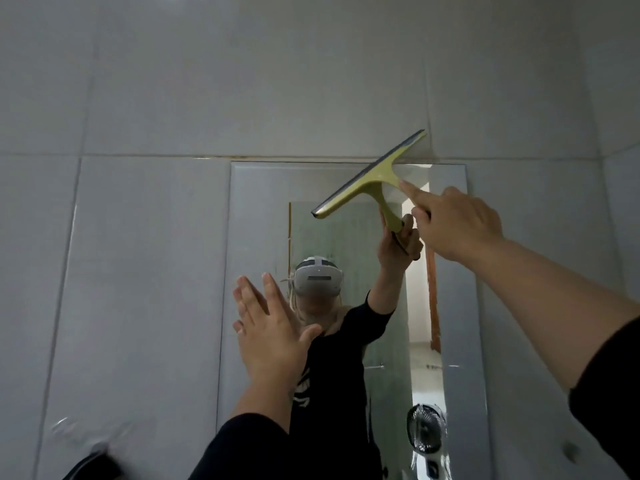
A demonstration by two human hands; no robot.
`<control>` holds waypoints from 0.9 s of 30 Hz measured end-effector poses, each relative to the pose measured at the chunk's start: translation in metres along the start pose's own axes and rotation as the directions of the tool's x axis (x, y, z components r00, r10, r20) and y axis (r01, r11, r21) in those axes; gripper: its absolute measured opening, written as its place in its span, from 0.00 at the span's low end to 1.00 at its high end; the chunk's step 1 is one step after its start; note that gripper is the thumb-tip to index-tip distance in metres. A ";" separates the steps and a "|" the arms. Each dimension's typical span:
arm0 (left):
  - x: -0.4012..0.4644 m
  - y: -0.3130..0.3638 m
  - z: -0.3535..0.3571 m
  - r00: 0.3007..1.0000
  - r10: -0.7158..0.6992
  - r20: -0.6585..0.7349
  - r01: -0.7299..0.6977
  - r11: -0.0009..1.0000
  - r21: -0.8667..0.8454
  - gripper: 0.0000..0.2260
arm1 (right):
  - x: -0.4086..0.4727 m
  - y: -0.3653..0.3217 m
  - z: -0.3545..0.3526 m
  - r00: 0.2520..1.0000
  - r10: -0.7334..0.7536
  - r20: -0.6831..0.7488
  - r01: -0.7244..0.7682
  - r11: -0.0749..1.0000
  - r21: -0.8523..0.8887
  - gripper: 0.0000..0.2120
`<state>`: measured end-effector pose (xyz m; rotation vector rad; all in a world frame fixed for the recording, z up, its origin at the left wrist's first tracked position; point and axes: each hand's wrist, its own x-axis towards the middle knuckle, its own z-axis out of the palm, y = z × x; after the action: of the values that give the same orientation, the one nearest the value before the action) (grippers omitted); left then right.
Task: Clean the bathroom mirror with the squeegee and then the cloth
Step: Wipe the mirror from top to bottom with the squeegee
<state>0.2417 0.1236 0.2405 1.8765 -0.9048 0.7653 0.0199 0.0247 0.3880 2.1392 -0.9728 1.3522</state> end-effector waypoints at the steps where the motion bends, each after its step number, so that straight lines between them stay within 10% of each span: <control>1: 0.000 0.000 0.000 1.000 0.000 -0.001 0.000 1.000 -0.006 0.50 | -0.002 0.004 0.002 1.000 0.021 -0.011 -0.020 1.000 0.011 0.22; 18: 0.000 -0.003 0.003 1.000 0.018 -0.016 -0.019 1.000 -0.013 0.51 | -0.053 -0.015 0.041 0.912 0.407 0.046 -0.373 0.777 0.507 0.26; 27: -0.028 -0.017 0.005 0.995 -0.041 -0.086 0.043 0.999 0.019 0.49 | -0.076 -0.108 0.052 0.974 0.224 0.041 -0.207 0.797 0.567 0.25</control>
<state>0.2413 0.1327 0.2089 1.8604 -0.8047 0.8255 0.1110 0.0872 0.2981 2.4716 -0.8997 1.9875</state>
